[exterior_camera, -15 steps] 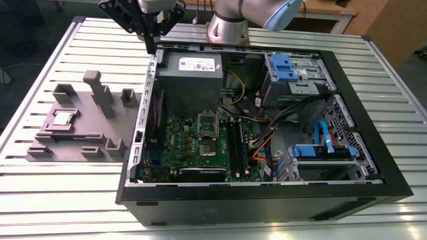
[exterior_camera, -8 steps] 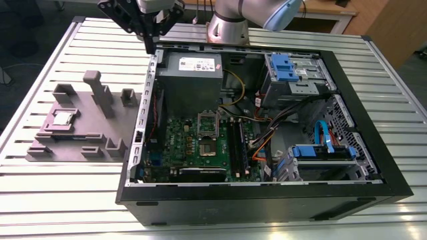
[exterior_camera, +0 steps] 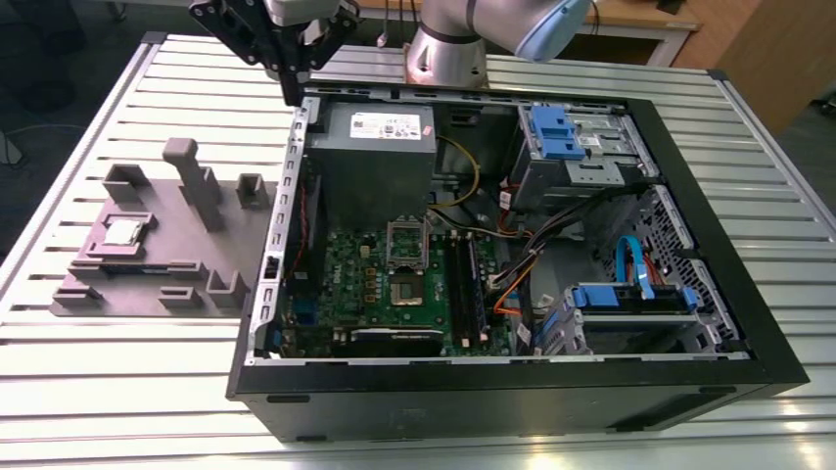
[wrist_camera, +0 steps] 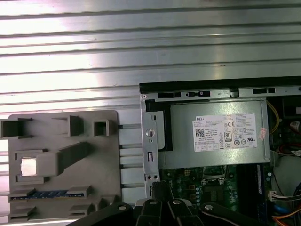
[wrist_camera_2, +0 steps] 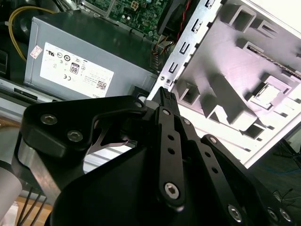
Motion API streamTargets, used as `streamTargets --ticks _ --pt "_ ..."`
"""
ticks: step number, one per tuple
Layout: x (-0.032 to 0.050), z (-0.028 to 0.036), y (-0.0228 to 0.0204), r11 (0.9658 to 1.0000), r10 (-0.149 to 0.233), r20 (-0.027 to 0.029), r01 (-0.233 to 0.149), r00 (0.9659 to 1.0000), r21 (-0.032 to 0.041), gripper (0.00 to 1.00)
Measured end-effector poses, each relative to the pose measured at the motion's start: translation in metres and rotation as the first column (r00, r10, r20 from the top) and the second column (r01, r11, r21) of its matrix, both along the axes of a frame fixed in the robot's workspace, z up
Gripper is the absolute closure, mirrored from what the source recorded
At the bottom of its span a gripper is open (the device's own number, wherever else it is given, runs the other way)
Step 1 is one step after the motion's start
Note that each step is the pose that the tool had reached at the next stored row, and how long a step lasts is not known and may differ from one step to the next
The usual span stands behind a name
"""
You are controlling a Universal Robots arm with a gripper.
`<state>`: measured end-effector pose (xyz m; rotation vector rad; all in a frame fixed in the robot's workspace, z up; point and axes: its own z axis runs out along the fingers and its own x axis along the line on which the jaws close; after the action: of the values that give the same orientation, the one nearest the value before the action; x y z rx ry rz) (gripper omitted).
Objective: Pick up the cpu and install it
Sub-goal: 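Reach for the cpu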
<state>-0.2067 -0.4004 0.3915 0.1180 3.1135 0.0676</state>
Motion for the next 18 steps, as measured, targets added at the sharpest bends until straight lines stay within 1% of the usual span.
streamTargets --ticks 18 --pt "-0.0039 -0.0001 0.0 1.0 0.0 -0.0001 0.0 1.0 0.0 0.9"
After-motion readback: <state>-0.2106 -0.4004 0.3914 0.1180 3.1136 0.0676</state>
